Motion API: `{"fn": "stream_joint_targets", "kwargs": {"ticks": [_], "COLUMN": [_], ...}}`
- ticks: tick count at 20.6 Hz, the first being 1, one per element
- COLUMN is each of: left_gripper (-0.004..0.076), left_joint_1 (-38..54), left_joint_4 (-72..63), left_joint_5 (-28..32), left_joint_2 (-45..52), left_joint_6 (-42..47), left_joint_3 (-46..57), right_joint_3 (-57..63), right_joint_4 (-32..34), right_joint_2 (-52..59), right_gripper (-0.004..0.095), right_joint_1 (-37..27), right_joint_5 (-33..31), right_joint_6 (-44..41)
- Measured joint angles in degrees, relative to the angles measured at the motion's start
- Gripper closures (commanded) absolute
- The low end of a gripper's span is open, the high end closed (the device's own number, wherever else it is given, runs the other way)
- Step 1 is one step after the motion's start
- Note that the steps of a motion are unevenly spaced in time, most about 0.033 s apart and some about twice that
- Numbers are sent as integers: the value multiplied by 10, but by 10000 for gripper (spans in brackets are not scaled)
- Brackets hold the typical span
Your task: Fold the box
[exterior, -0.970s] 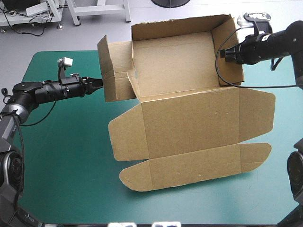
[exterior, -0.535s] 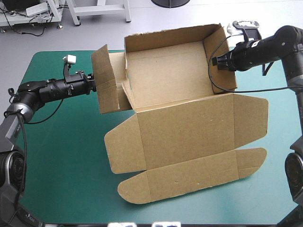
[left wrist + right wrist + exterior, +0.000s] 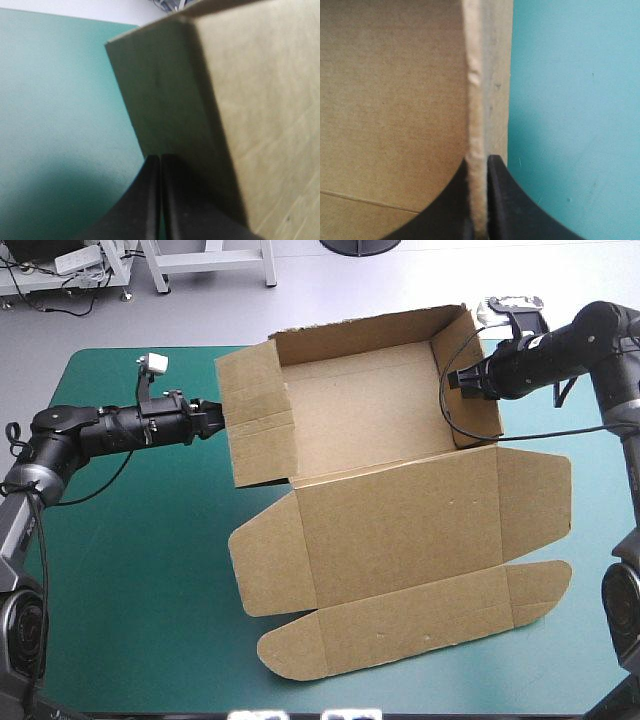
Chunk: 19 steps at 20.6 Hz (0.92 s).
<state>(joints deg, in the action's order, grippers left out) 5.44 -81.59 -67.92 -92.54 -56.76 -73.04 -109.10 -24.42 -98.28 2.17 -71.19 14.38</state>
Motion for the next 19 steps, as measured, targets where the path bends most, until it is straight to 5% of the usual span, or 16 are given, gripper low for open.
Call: {"fn": "stream_joint_targets", "kwargs": {"ticks": [11,19], "left_gripper": [706,398], "left_joint_1": [-36,-36], "left_joint_4": [16,28], "left_joint_5": [-6,-9], "left_joint_2": [40,52], "left_joint_6": [83,107], "left_joint_3": [0,0], "right_joint_3": [0,0], "right_joint_4": [9,10], "right_joint_2": [0,0], "right_gripper": [931,931], "right_joint_1": [0,0], "right_joint_5": [0,0], "right_joint_6": [-1,-1]}}
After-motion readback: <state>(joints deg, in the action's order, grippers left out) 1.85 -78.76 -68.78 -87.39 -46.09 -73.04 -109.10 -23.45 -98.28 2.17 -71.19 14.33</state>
